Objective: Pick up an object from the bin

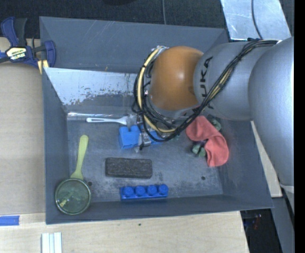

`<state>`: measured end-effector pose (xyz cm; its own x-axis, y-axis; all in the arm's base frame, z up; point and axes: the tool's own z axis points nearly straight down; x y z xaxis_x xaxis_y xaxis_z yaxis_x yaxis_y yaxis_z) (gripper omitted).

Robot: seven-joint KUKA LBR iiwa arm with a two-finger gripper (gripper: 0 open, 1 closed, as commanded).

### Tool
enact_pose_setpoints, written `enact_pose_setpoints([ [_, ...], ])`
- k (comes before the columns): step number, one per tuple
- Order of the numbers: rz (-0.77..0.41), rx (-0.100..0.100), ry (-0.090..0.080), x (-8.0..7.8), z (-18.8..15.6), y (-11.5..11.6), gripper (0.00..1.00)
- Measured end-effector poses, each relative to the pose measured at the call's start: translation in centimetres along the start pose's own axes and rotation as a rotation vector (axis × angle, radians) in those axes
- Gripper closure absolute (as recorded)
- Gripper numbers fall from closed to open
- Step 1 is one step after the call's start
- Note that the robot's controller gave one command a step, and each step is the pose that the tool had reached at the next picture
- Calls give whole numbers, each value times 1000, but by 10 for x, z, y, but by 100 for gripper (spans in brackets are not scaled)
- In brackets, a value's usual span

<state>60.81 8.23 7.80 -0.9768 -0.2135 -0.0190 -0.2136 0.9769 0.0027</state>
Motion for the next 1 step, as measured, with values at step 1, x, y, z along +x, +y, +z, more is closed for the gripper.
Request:
enact_pose_setpoints([
  [1, 1, 0, 0, 0, 0, 0, 100],
])
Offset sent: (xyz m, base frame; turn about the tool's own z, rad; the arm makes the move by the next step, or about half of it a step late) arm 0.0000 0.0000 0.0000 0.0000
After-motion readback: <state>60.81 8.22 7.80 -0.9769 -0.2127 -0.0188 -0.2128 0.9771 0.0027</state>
